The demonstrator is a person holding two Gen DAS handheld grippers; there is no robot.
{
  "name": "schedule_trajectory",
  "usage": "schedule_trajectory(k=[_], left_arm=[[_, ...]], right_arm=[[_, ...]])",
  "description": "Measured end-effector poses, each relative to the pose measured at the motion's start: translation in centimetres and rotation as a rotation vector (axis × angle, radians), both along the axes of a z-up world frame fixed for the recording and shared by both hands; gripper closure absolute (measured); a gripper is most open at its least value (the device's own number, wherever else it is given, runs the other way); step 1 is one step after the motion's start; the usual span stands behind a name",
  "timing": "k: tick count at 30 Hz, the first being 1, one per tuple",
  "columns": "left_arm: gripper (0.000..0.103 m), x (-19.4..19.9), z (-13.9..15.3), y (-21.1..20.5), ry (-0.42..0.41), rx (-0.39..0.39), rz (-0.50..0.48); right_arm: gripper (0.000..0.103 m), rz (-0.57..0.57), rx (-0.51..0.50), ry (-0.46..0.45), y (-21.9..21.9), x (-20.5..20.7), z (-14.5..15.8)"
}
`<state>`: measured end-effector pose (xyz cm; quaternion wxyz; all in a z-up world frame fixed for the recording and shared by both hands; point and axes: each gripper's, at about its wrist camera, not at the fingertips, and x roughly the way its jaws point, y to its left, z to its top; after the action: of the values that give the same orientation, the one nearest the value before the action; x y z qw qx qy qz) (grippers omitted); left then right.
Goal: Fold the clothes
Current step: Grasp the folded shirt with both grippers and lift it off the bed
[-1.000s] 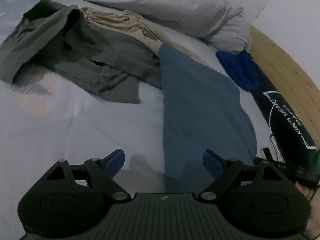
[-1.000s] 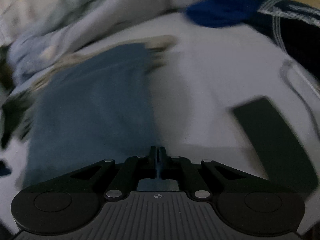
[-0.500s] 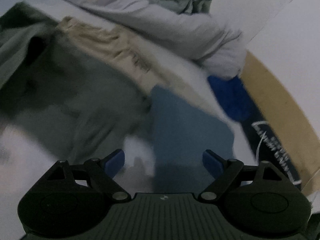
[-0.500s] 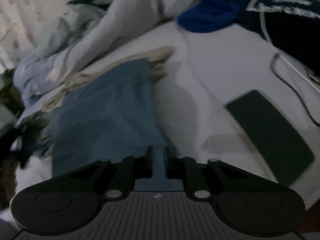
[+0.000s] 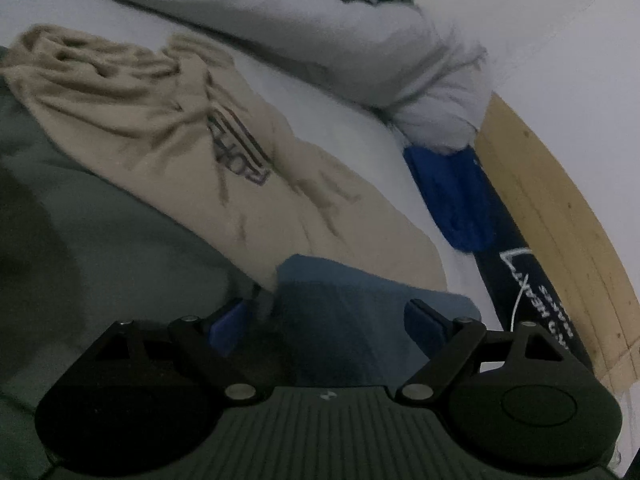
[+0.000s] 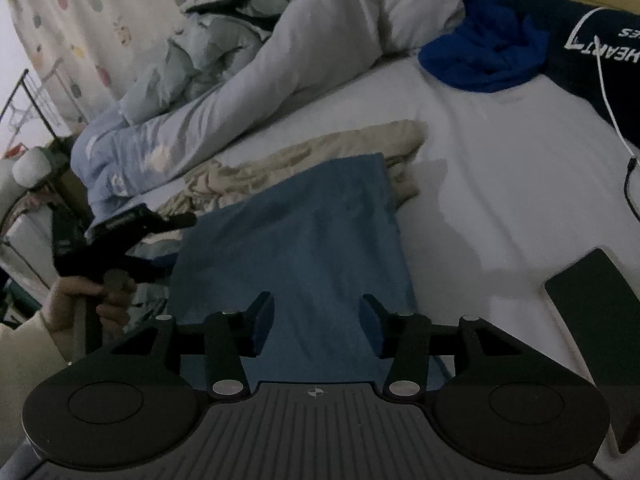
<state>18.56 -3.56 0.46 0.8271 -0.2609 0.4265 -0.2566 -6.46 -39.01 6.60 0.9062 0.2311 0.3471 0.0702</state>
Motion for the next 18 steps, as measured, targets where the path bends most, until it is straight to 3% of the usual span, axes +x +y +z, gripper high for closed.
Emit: schedule_trajectory(k=[2, 4, 7, 12, 18], left_arm=[[0.027, 0.5, -0.3, -0.4, 0.002, 0.003, -0.03], [0.054, 1.0, -0.5, -0.7, 0.012, 0.017, -0.053], [0.082, 1.2, -0.4, -0.7, 0.027, -0.001, -0.084], [0.091, -0.8, 2.9, -1.0, -0.025, -0.029, -0.106], [0.092, -5.8, 10.1, -4.5, -0.12, 0.025, -0.207]], right_arm=[[0.051, 0.003, -0.008, 0.004, 0.1, 0.1, -0.1], [0.051, 0.005, -0.017, 0.008, 0.3, 0.1, -0.2], [0.051, 0.018, -0.033, 0.011, 1.1, -0.4, -0.2], [0.051, 0.038, -0.081, -0.004, 4.5, -2.3, 0.0], [0.03, 0.083, -0.254, -0.079, 13.7, -6.4, -1.1]])
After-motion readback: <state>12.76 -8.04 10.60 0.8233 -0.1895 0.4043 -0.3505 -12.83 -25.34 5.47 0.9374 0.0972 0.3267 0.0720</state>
